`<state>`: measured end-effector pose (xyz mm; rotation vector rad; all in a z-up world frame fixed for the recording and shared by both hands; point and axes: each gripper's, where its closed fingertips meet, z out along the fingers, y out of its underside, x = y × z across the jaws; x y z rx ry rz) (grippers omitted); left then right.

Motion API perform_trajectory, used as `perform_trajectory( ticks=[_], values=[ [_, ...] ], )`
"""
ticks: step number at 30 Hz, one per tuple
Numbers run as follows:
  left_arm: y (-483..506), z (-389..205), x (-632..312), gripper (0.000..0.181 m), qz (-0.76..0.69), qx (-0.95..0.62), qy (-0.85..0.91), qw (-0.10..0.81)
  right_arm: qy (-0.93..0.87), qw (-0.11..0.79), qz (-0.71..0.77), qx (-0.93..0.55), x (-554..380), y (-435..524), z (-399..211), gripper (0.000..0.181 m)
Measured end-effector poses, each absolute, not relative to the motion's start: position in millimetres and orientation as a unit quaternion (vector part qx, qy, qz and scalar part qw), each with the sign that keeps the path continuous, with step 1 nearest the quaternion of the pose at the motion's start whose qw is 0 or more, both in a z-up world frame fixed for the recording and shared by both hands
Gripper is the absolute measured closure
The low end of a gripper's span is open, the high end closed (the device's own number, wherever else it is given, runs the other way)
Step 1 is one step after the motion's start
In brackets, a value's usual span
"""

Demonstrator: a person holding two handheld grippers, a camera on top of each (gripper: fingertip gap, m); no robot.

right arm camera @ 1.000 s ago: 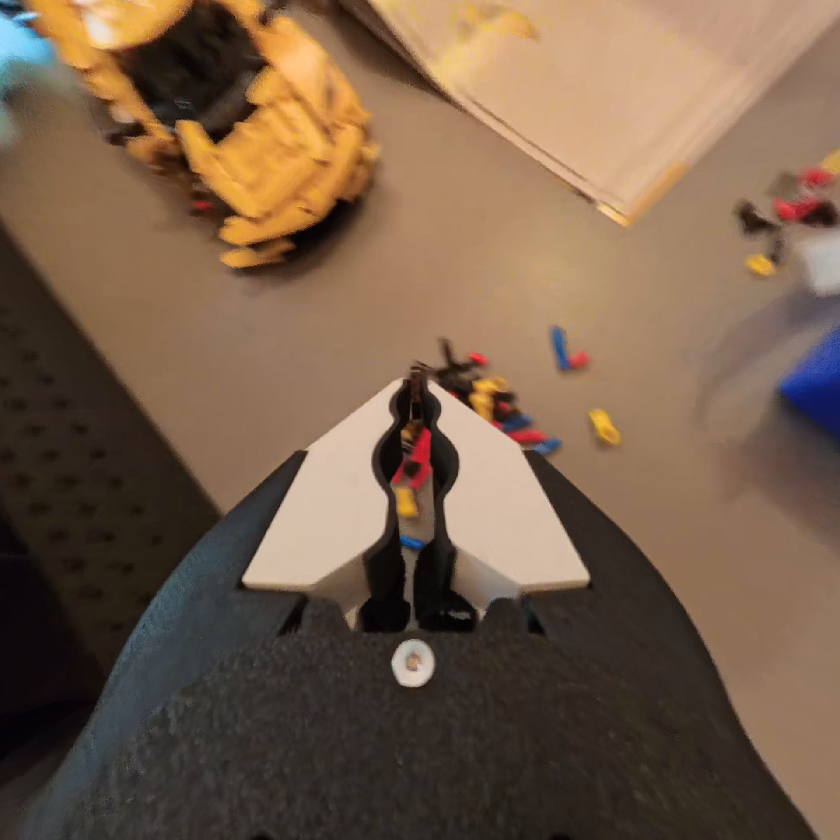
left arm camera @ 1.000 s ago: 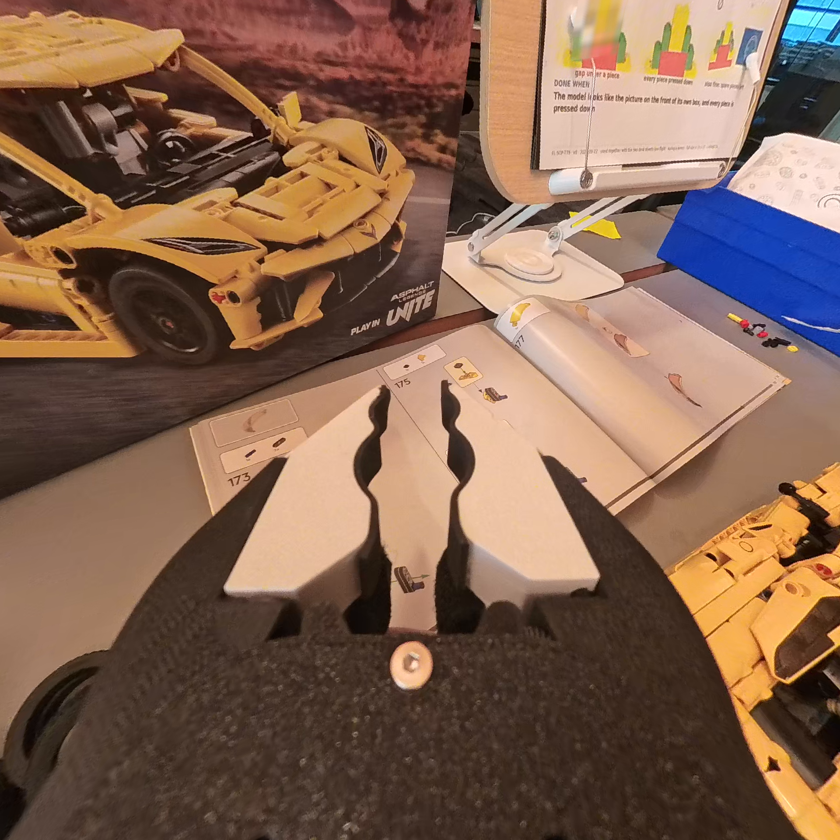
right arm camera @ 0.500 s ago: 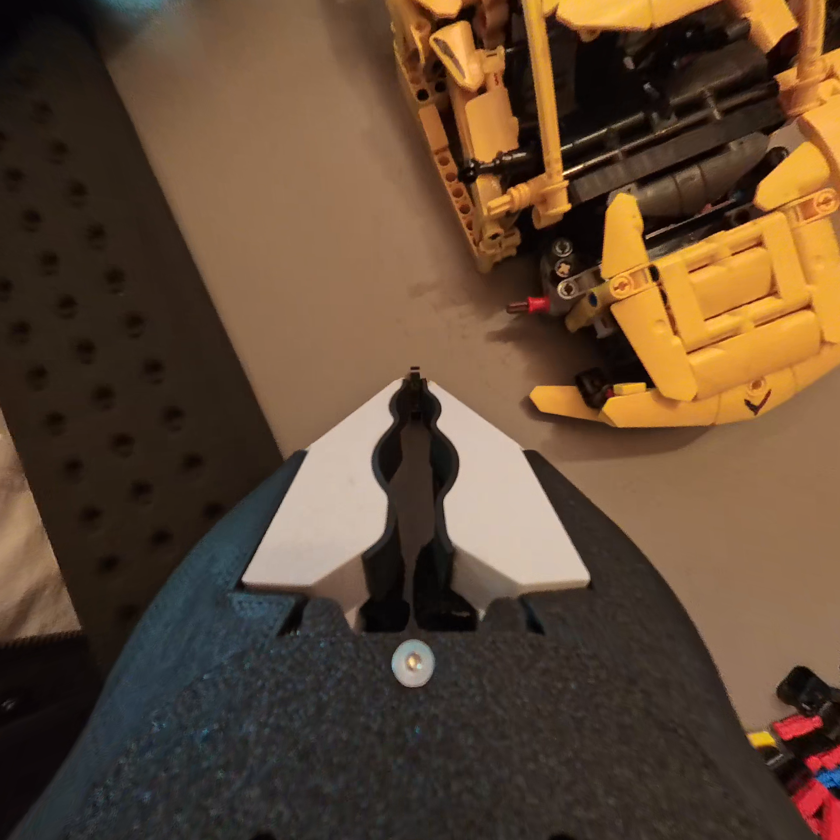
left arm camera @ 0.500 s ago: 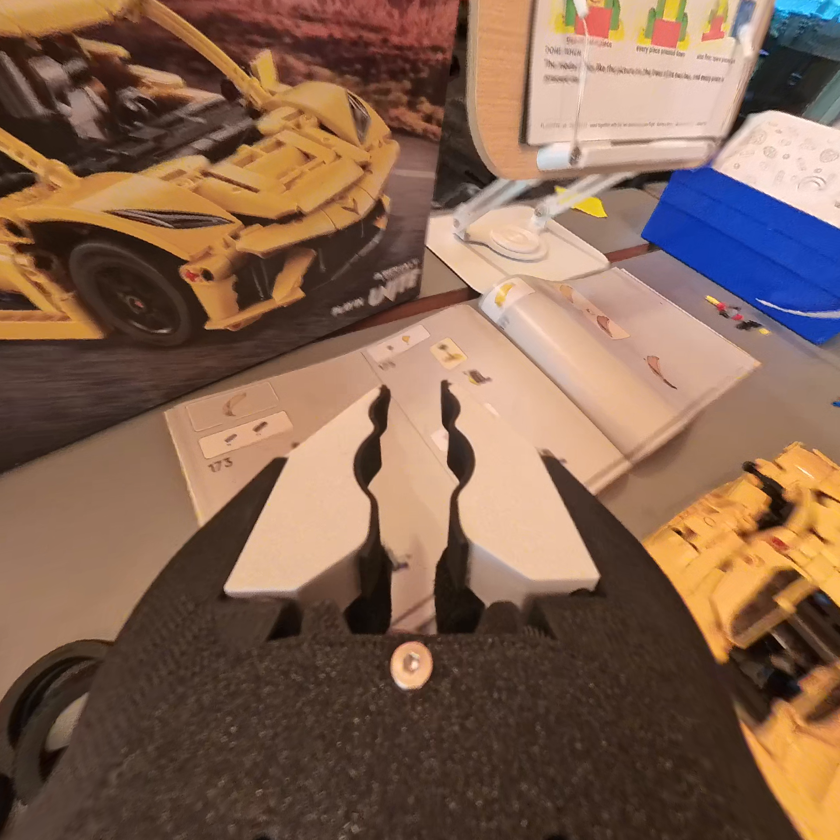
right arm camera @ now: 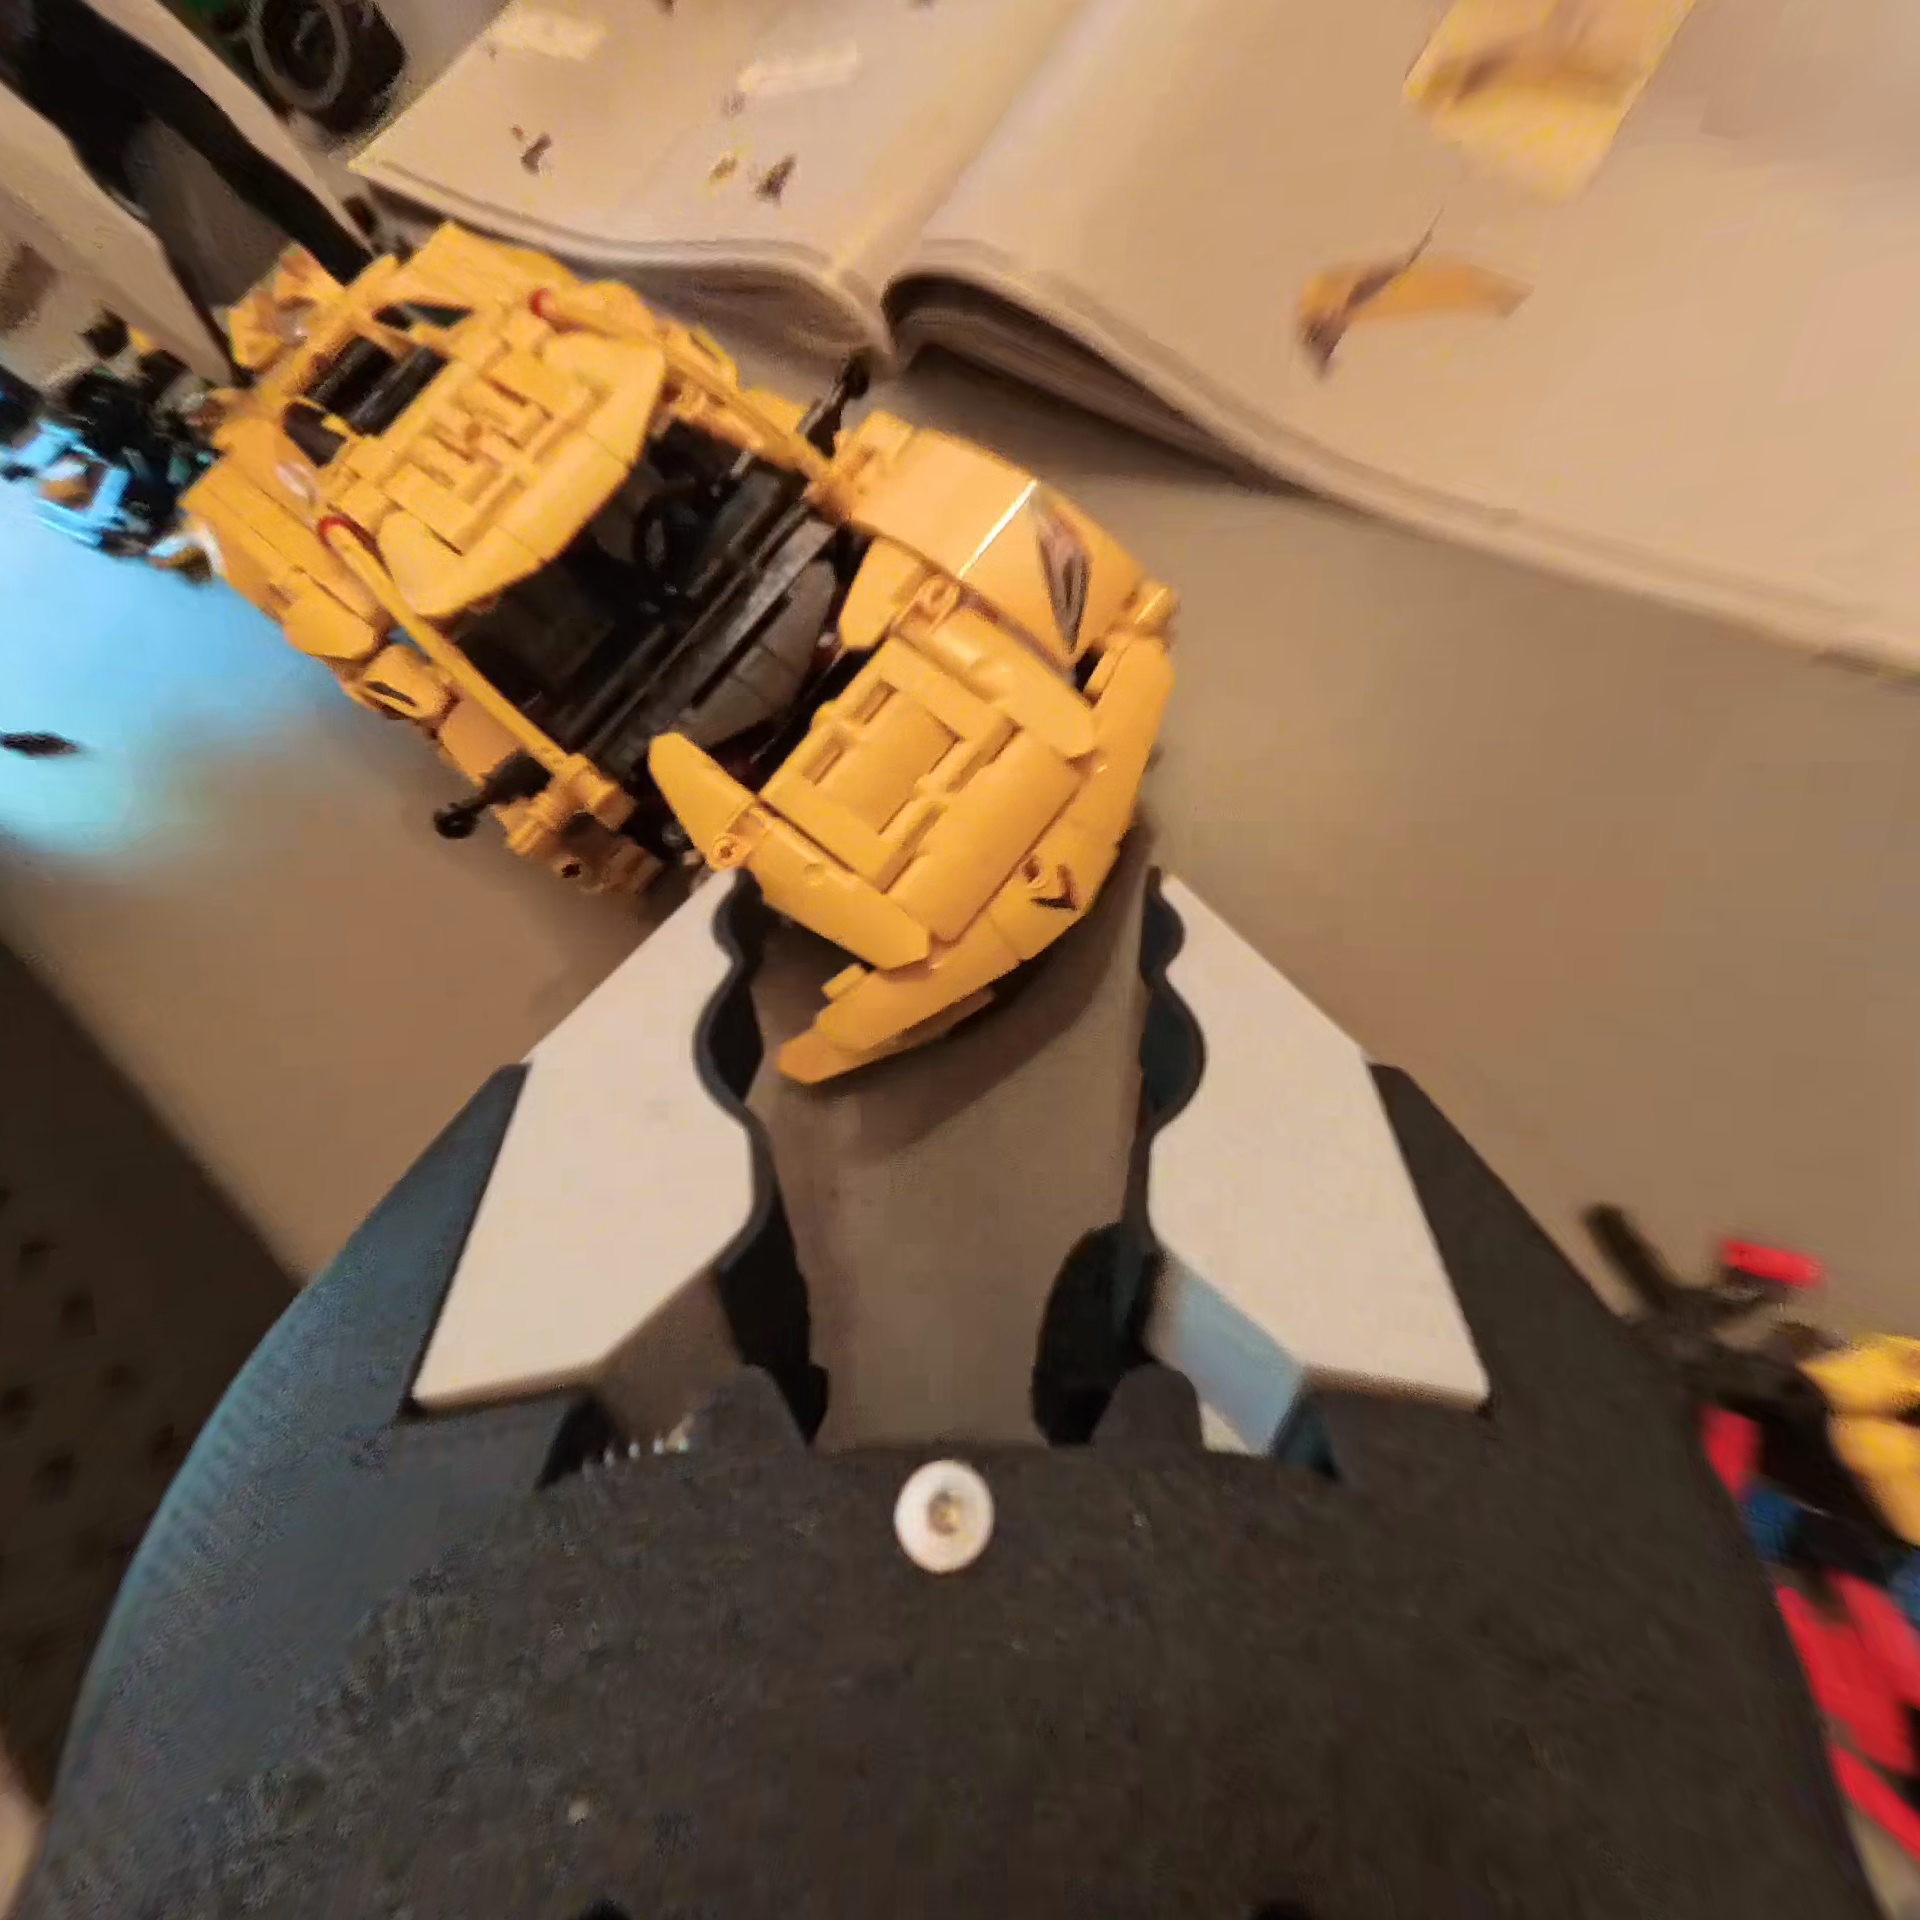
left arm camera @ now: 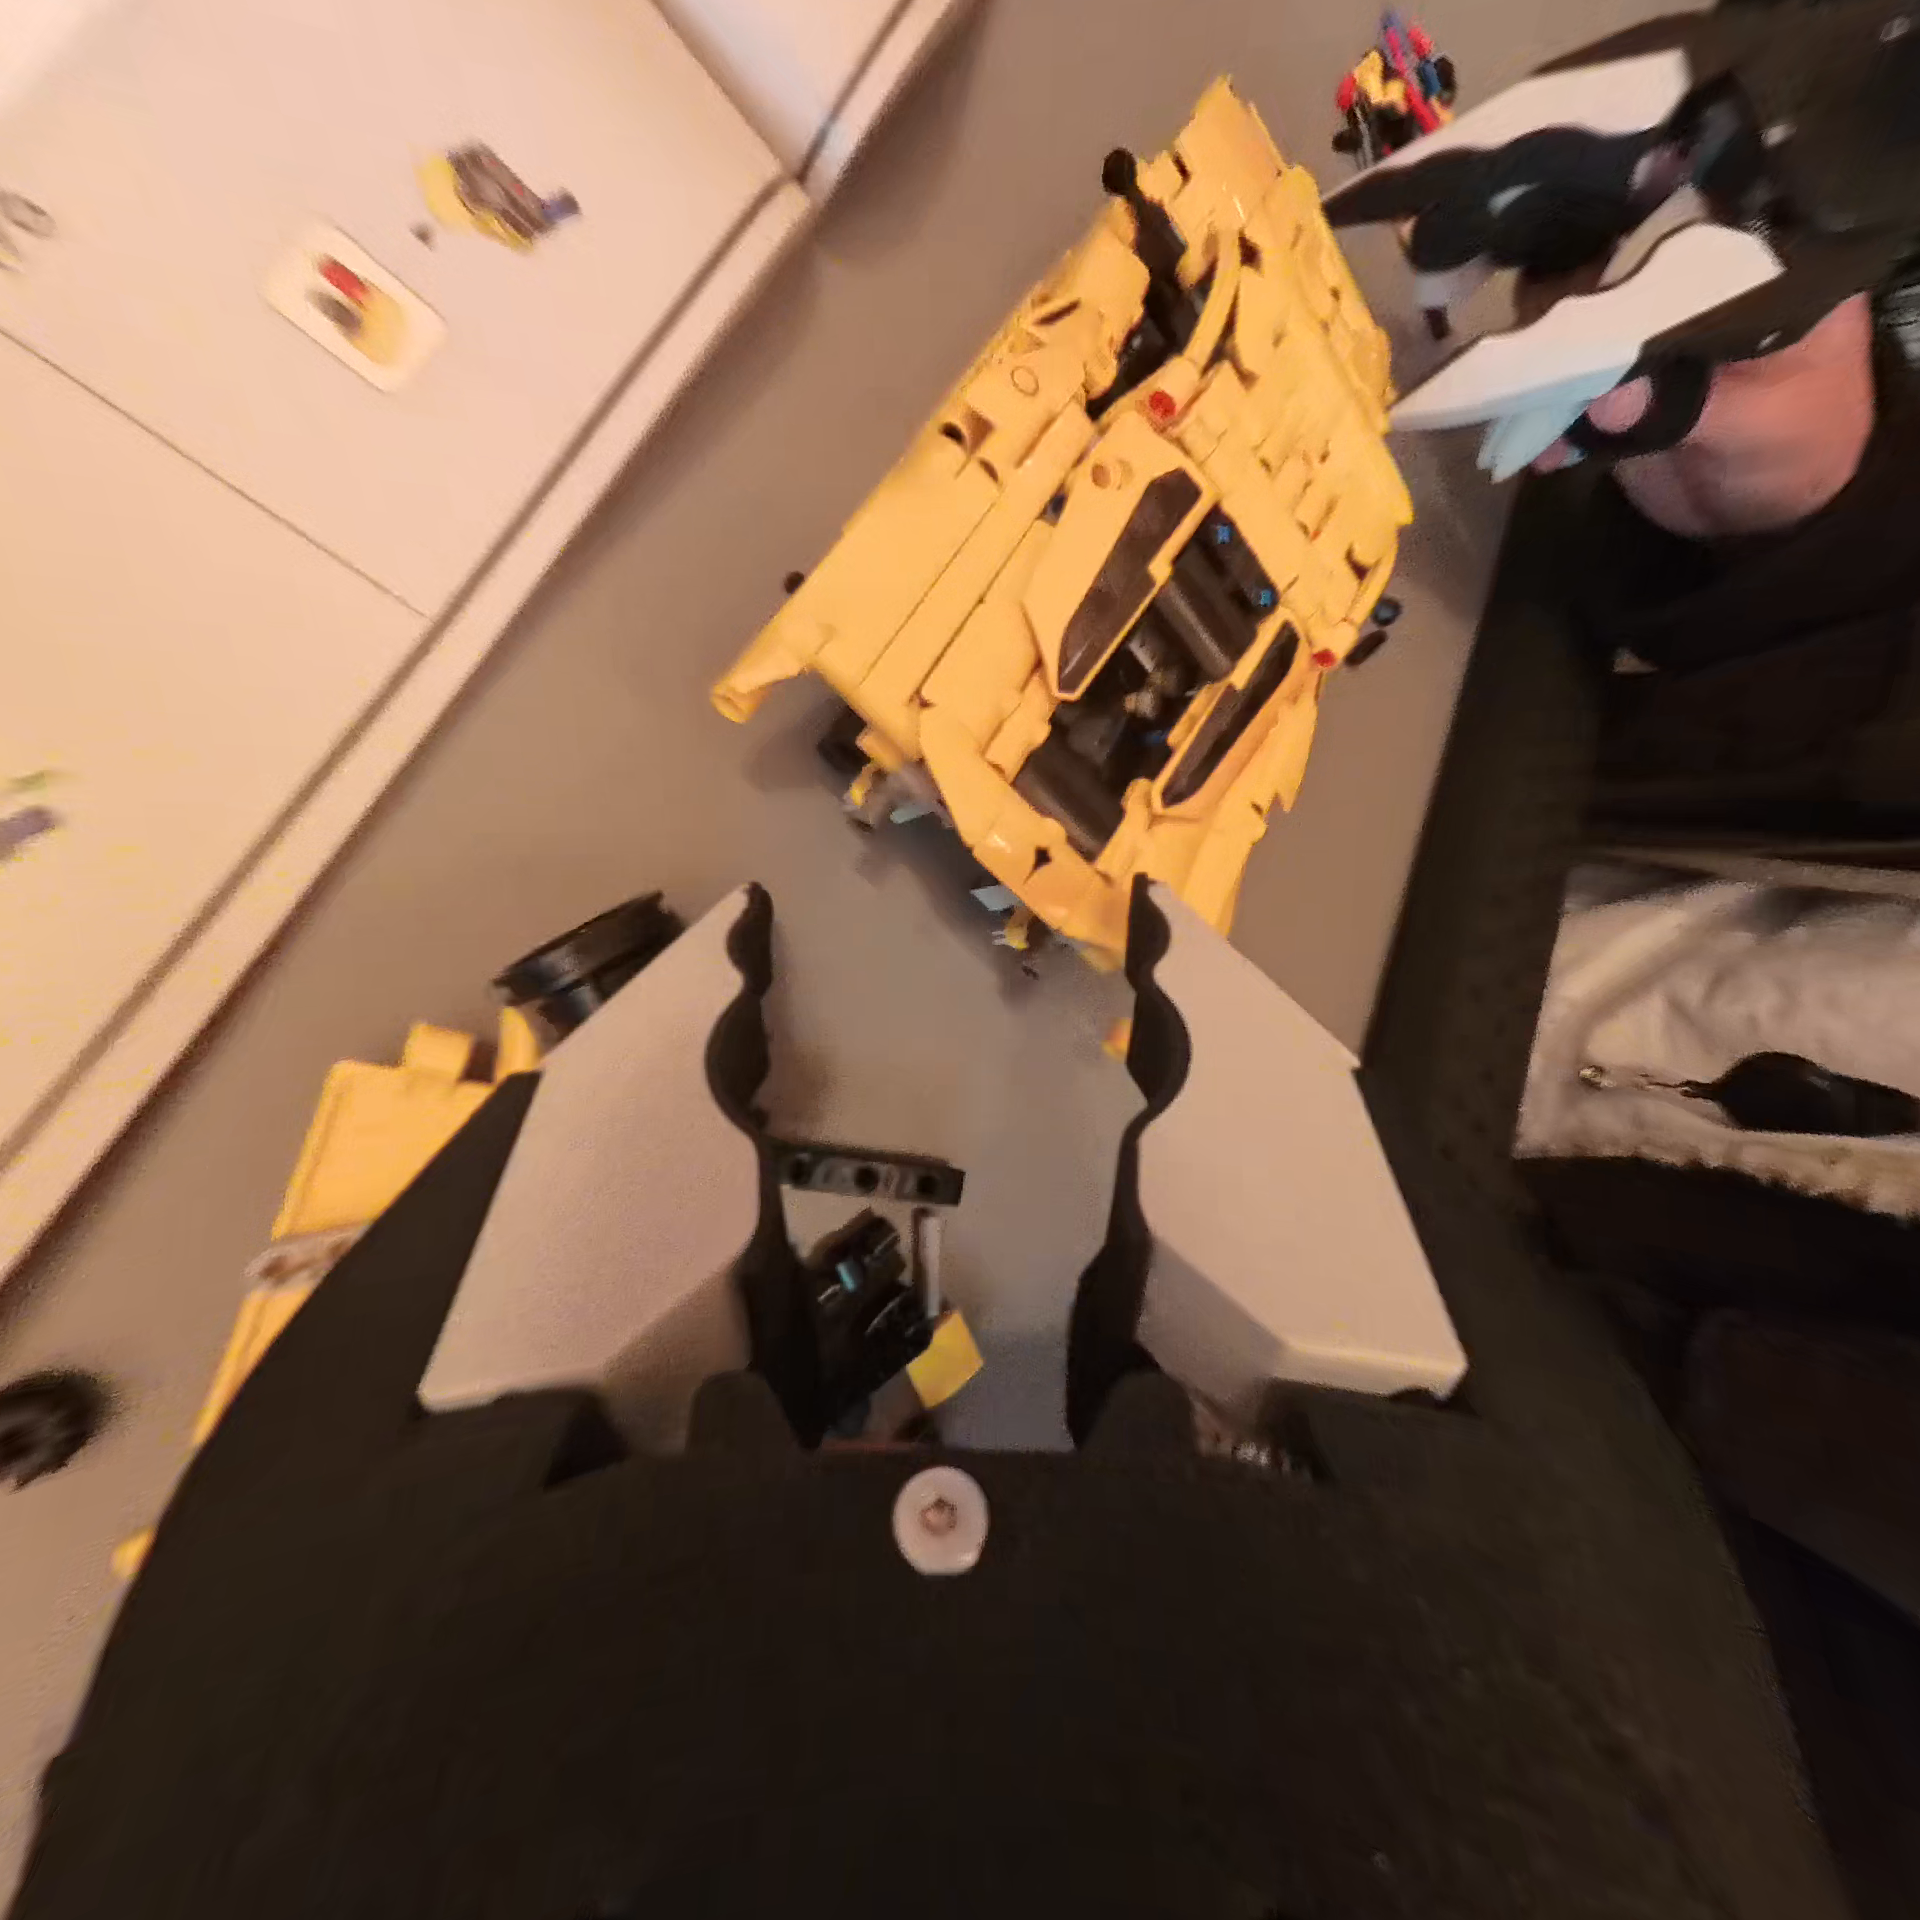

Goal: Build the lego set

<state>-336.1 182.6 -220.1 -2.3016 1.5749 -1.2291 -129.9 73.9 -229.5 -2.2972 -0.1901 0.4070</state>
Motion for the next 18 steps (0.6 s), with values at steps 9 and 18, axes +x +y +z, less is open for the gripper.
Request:
perform_trajectory(
  ticks=[9, 18],
  values=[
    [170, -223, -311, 0.115, -0.418, -0.735, 0.533, 0.013, 0.034, 0.381, 0.255, -0.888, -130, 81, -231, 0.121],
    [185, -219, -277, 0.119, -0.404, -0.728, 0.549, 0.072, 0.046, 0.373, 0.254, -0.891, -95, 106, -230, 0.117]
  ],
)
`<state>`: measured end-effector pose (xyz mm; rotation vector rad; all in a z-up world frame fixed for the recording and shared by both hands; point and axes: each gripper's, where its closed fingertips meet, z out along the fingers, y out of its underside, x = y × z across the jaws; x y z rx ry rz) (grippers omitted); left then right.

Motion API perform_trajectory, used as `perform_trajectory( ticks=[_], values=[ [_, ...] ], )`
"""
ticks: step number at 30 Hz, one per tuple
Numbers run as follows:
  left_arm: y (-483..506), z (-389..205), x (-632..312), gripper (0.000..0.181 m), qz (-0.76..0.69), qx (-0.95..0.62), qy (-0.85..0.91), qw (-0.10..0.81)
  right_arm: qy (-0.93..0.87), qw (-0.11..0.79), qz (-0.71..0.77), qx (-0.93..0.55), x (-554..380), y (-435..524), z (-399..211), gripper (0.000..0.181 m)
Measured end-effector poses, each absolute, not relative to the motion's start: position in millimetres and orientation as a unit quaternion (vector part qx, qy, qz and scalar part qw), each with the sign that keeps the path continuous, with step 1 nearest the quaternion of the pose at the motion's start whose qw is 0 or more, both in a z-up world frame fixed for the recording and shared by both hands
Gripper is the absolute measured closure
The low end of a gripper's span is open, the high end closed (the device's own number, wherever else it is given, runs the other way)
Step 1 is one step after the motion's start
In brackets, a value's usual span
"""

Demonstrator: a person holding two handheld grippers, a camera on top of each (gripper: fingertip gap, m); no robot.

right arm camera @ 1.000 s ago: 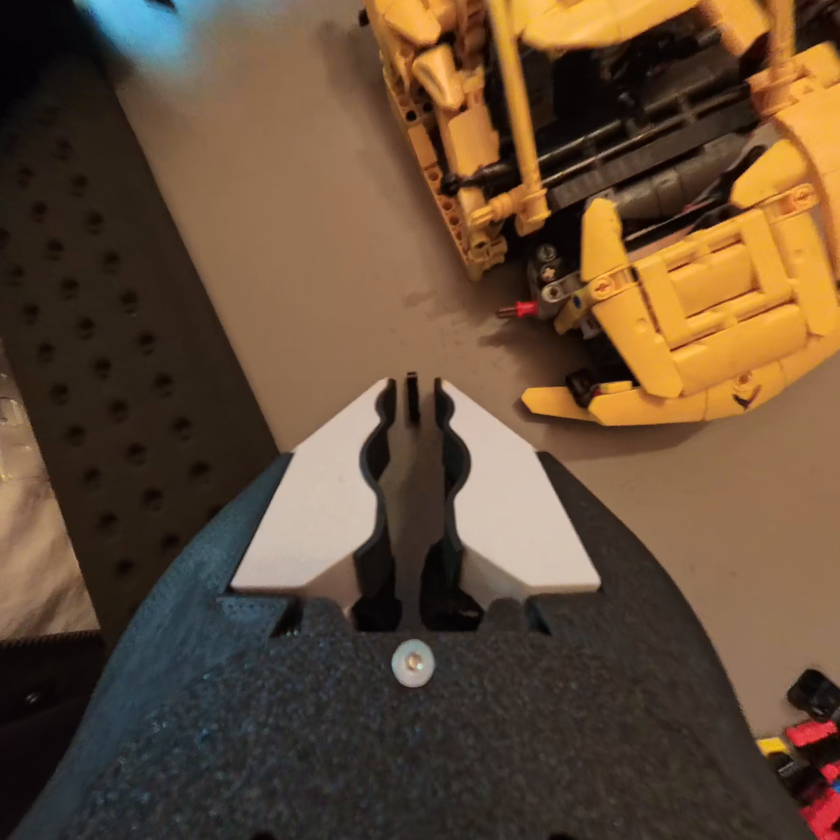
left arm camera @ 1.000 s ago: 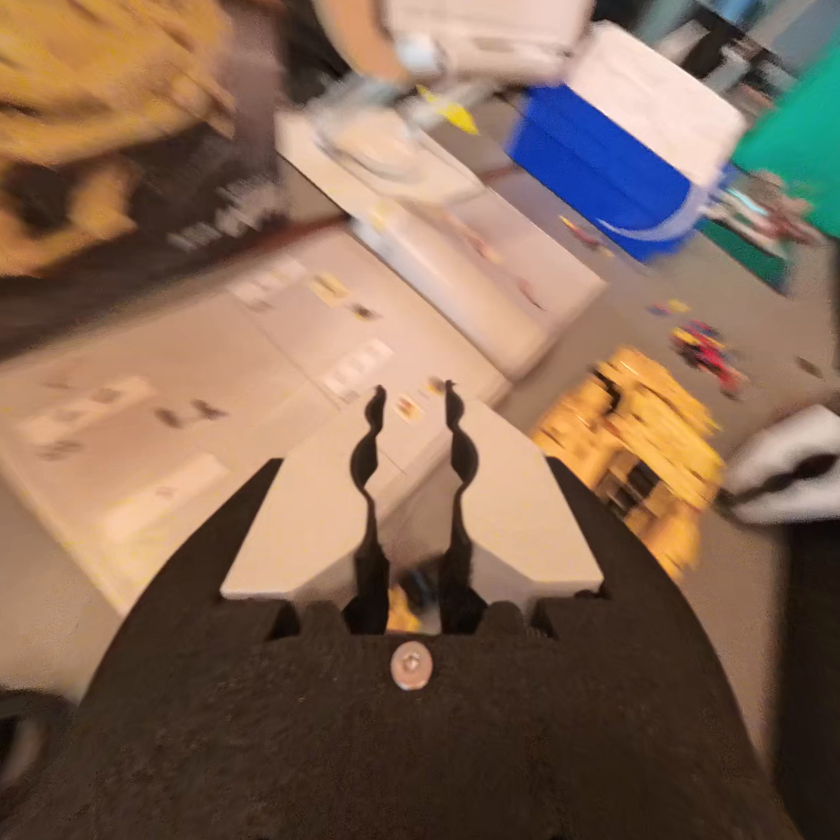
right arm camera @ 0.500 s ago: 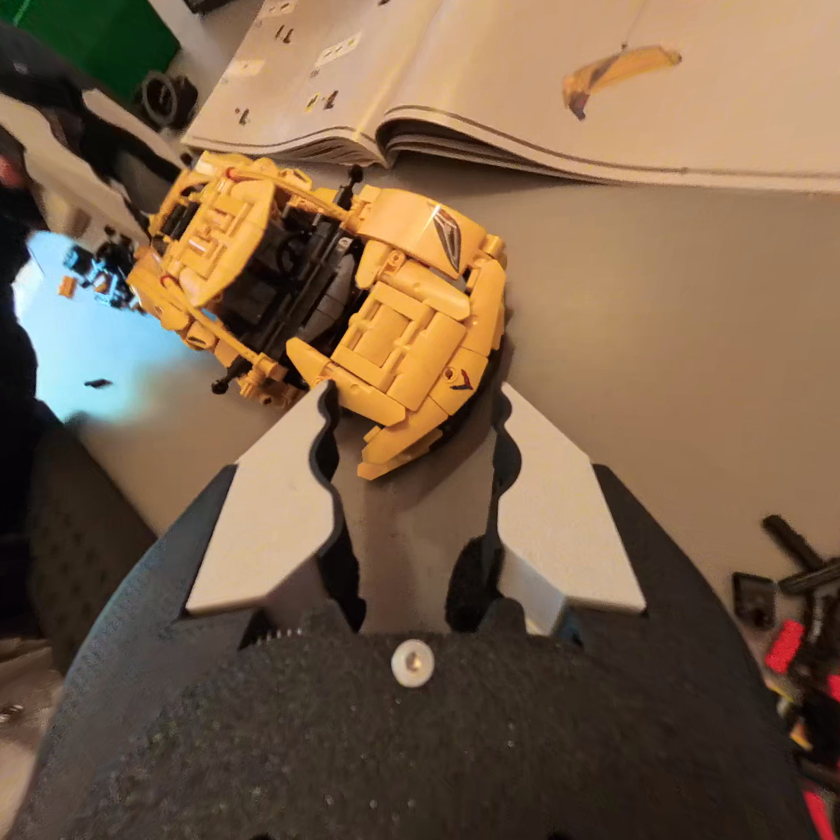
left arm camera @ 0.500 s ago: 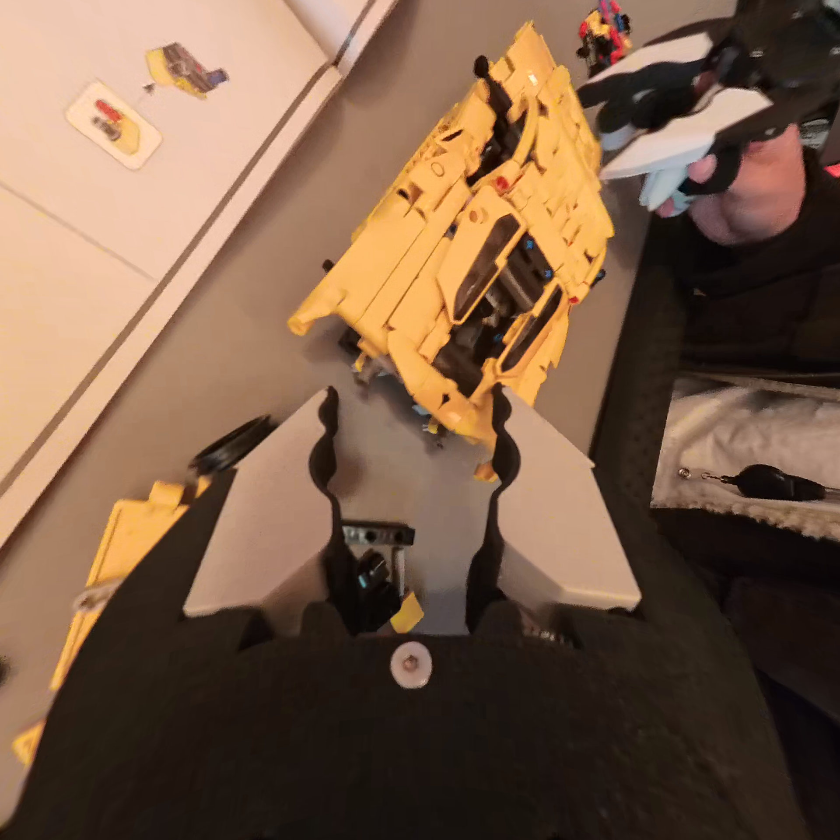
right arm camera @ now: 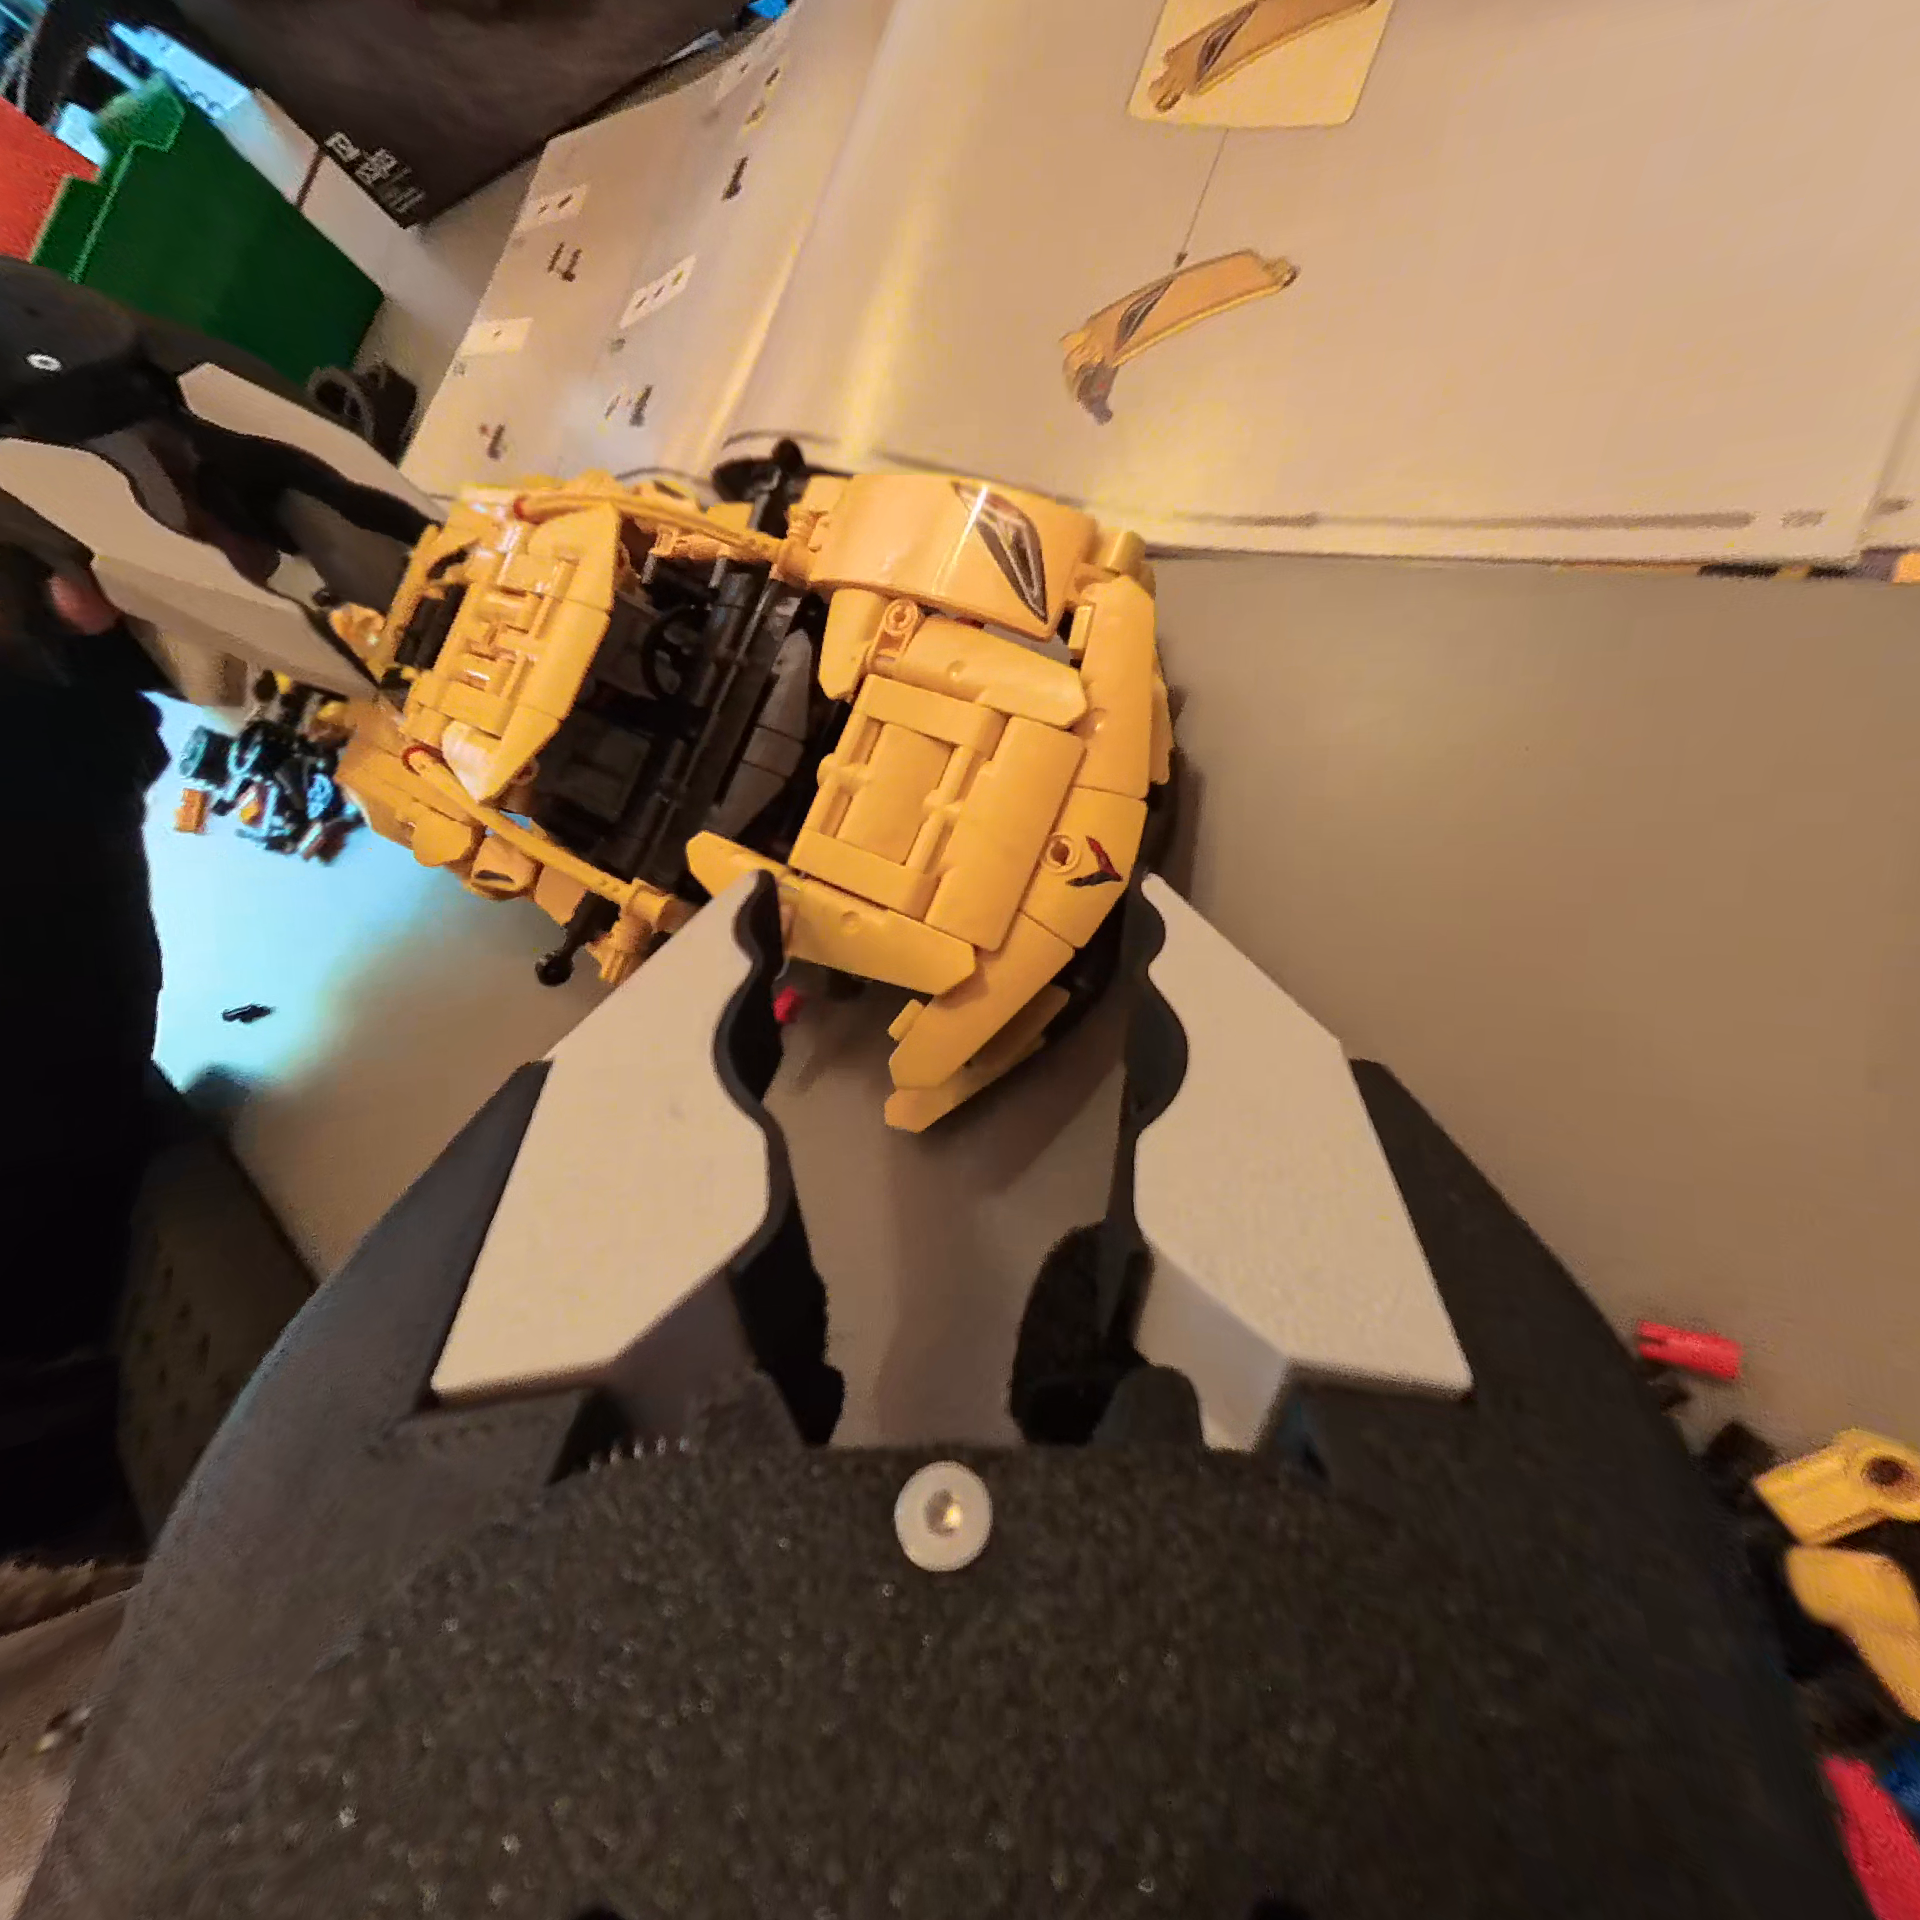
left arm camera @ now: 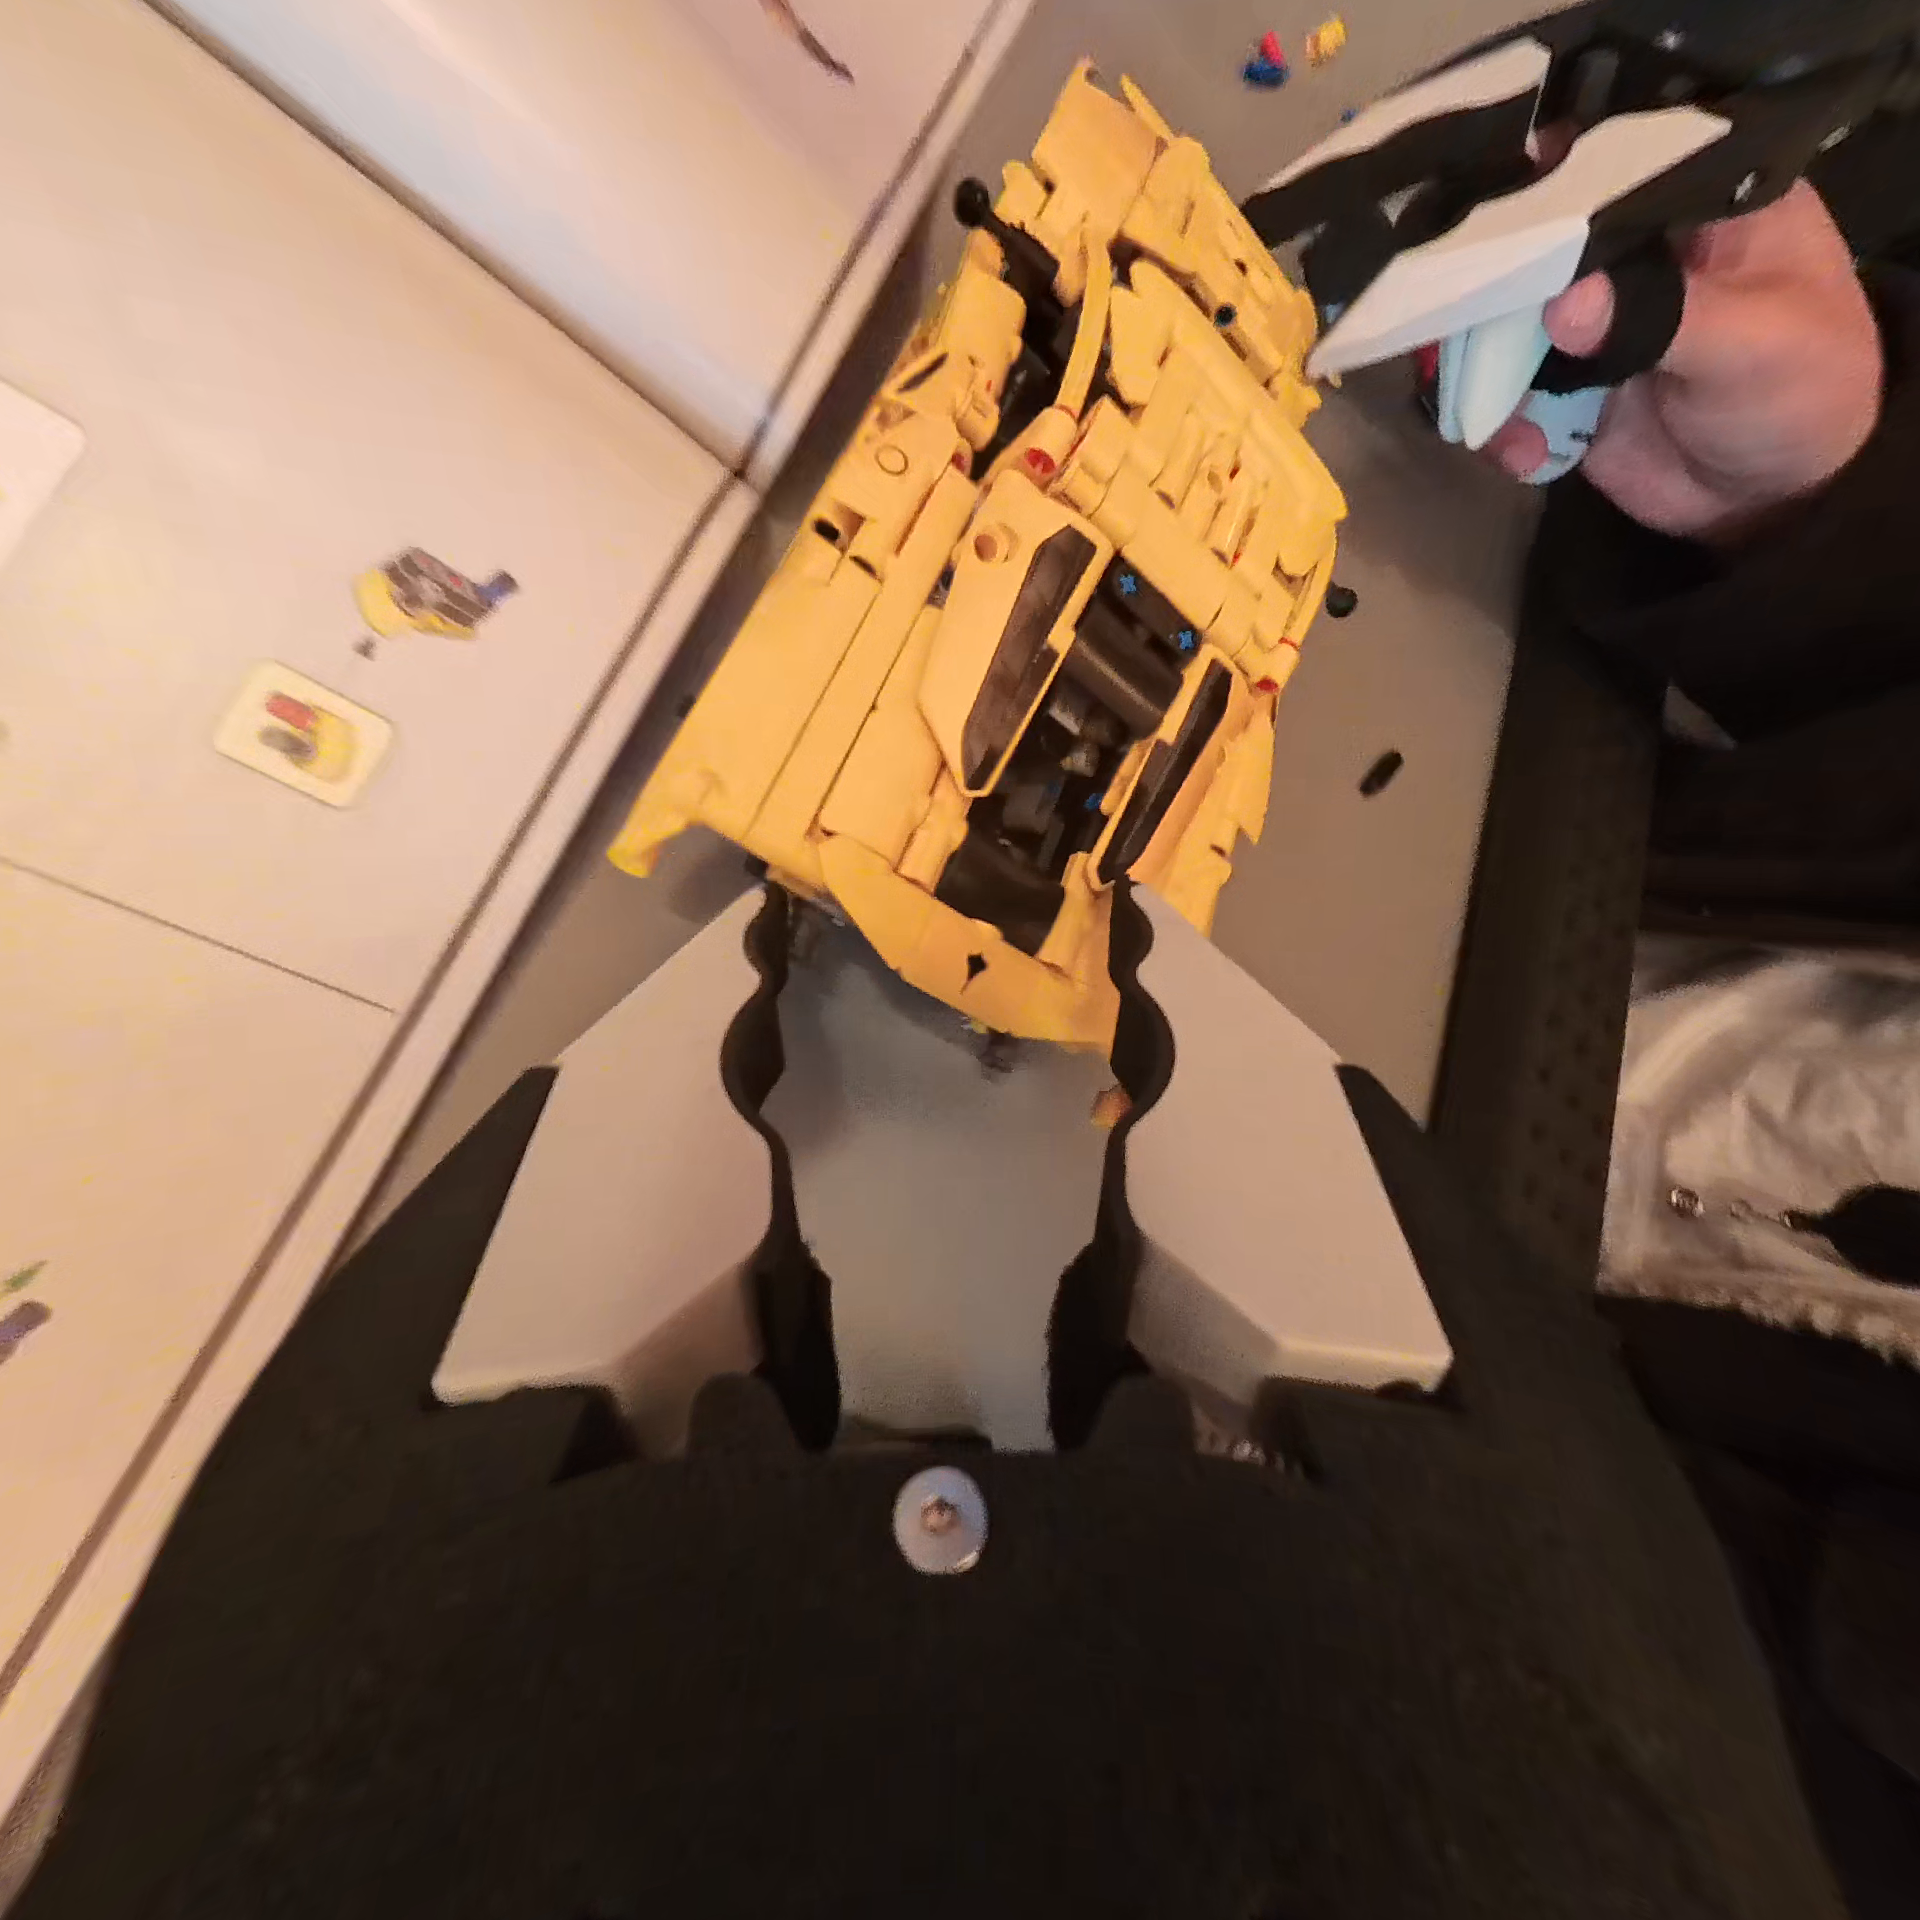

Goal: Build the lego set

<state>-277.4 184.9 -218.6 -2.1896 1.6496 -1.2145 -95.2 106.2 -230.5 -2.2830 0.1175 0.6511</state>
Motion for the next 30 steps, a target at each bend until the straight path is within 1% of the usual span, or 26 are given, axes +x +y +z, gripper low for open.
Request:
perform_trajectory(
  ticks=[3, 6, 8, 10, 11, 13, 16, 18, 21, 24, 27, 30],
  values=[
    [189, -218, -274, 0.119, -0.420, -0.732, 0.531, 0.076, 0.037, 0.375, 0.246, -0.893, -93, 113, -232, 0.113],
    [187, -215, -285, 0.119, -0.430, -0.725, 0.534, 0.072, 0.020, 0.371, 0.260, -0.891, -90, 109, -226, 0.120],
    [199, -209, -297, 0.119, -0.429, -0.730, 0.523, 0.099, 0.023, 0.396, 0.254, -0.882, -70, 102, -209, 0.123],
    [227, -197, -305, 0.119, -0.430, -0.741, 0.488, 0.165, 0.017, 0.413, 0.217, -0.884, -36, 87, -198, 0.127],
    [250, -190, -307, 0.119, -0.422, -0.752, 0.457, 0.217, 0.005, 0.414, 0.194, -0.889, -19, 77, -195, 0.133],
    [306, -172, -314, 0.119, -0.392, -0.771, 0.371, 0.338, -0.012, 0.398, 0.110, -0.910, 26, 57, -201, 0.134],
    [348, -137, -321, 0.122, -0.394, -0.721, 0.286, 0.494, -0.063, 0.369, 0.060, -0.925, 52, 36, -213, 0.140],
    [354, -125, -322, 0.123, -0.391, -0.687, 0.275, 0.547, -0.096, 0.344, 0.038, -0.933, 57, 29, -226, 0.145],
    [357, -134, -323, 0.123, -0.354, -0.701, 0.293, 0.546, -0.123, 0.319, 0.062, -0.938, 47, 22, -241, 0.152],
    [362, -142, -328, 0.125, -0.304, -0.709, 0.309, 0.556, -0.114, 0.316, 0.100, -0.936, 42, 17, -240, 0.153],
    [366, -147, -332, 0.126, -0.283, -0.720, 0.308, 0.554, -0.115, 0.320, 0.078, -0.937, 52, 11, -236, 0.161],
    [370, -152, -336, 0.126, -0.267, -0.735, 0.302, 0.545, -0.126, 0.318, 0.063, -0.938, 59, 6, -238, 0.162]
  ],
)
